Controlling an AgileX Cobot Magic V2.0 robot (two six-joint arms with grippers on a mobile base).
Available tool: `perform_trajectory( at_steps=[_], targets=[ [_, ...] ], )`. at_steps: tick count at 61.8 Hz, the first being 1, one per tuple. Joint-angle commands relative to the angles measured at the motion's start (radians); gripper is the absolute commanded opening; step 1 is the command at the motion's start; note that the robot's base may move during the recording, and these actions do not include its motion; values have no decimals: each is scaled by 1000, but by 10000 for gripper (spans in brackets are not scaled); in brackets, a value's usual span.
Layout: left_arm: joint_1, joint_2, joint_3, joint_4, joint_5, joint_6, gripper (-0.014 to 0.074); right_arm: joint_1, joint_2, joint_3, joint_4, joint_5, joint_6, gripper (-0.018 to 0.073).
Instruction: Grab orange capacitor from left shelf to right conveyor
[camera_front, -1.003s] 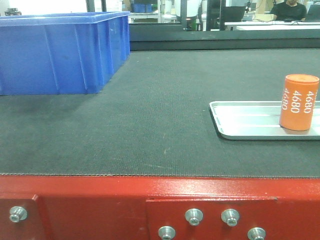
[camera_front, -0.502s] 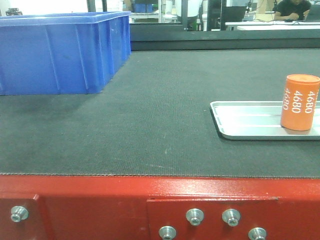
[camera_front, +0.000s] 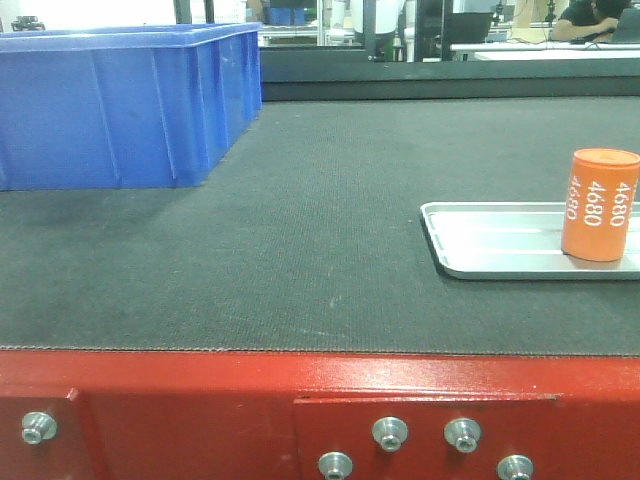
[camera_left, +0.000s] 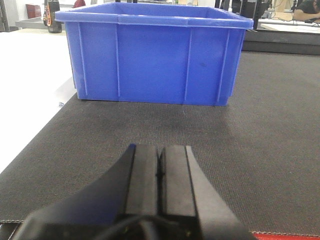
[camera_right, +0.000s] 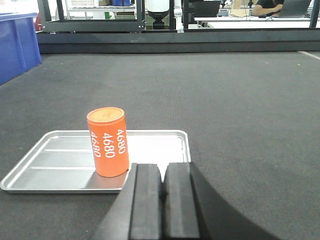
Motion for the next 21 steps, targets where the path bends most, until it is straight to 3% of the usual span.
perform_trajectory(
  at_steps=[1, 21],
  targets=[
    [-7, -9, -3, -2, -90, -2, -127, -6, -13, -5, 2, -97, -7, 56],
    [-7, -9, -3, -2, -90, -2, -127, -6, -13, -5, 2, -97, -7, 56]
  ],
)
